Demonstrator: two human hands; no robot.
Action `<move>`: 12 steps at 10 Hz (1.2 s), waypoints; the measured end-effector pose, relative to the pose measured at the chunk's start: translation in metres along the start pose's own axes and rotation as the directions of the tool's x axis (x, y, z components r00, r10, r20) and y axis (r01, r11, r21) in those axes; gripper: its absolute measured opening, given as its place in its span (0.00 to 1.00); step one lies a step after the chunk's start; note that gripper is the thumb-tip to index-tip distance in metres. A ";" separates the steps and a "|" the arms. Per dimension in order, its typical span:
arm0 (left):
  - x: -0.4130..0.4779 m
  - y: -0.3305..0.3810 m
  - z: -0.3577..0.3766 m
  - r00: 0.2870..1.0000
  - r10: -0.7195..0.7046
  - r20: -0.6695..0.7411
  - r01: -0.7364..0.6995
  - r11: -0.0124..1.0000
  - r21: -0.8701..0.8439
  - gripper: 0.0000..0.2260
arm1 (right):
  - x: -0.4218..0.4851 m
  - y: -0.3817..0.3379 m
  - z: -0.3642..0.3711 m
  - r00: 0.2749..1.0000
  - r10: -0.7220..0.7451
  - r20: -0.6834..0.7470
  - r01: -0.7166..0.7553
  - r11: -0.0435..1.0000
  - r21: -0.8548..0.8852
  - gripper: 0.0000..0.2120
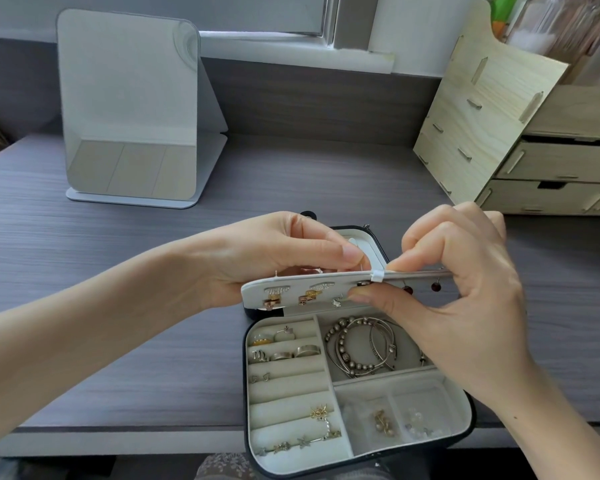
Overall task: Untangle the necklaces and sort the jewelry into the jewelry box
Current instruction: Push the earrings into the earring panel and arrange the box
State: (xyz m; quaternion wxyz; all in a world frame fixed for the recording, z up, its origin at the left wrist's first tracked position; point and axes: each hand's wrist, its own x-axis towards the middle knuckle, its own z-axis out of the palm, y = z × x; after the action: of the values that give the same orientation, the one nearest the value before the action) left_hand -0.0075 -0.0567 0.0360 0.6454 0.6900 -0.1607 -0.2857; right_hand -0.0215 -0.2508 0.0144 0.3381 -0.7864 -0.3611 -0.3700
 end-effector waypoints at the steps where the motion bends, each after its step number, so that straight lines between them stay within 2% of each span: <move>1: 0.000 -0.001 -0.001 1.000 -0.002 0.003 0.002 1.000 -0.001 0.05 | 0.000 0.000 0.000 1.000 -0.001 -0.001 0.001 1.000 -0.004 0.16; 4: -0.003 0.000 -0.002 0.999 0.040 -0.010 -0.040 0.999 0.026 0.06 | -0.001 0.000 0.001 1.000 0.005 -0.009 -0.005 1.000 -0.010 0.17; 5: -0.003 0.004 -0.003 0.999 0.032 0.018 -0.034 0.997 0.076 0.03 | -0.001 0.000 0.001 1.000 0.003 -0.011 -0.003 1.000 -0.012 0.17; 7: 0.000 0.019 -0.008 0.995 0.059 0.078 -0.078 0.959 0.273 0.04 | -0.001 0.000 0.002 1.000 0.004 -0.019 -0.005 1.000 -0.019 0.17; 8: 0.001 0.034 -0.008 0.992 0.022 0.125 -0.074 0.901 0.428 0.02 | -0.001 -0.001 0.002 1.000 0.010 -0.017 -0.010 1.000 -0.022 0.17; 9: 0.004 0.044 -0.007 0.989 -0.007 0.151 -0.096 0.742 0.663 0.04 | -0.001 -0.002 0.003 1.000 0.009 -0.013 -0.009 1.000 -0.020 0.17; 10: 0.009 0.053 -0.004 0.988 -0.063 0.139 -0.072 0.612 0.788 0.05 | -0.003 -0.002 0.002 1.000 0.002 -0.006 -0.002 1.000 -0.014 0.19; 11: 0.009 0.055 -0.001 0.984 -0.106 0.140 -0.038 0.649 0.760 0.02 | -0.003 -0.002 0.001 1.000 0.003 0.004 -0.003 1.000 -0.007 0.20; 12: 0.003 0.047 -0.006 0.995 -0.043 0.086 -0.028 0.730 0.682 0.09 | -0.001 -0.002 -0.001 1.000 0.009 0.010 -0.009 1.000 -0.021 0.19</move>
State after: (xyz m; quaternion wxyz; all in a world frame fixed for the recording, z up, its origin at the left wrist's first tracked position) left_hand 0.0054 -0.0586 0.0821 0.3374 0.8647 -0.2825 -0.2421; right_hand -0.0243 -0.2511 0.0146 0.3296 -0.7933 -0.3555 -0.3683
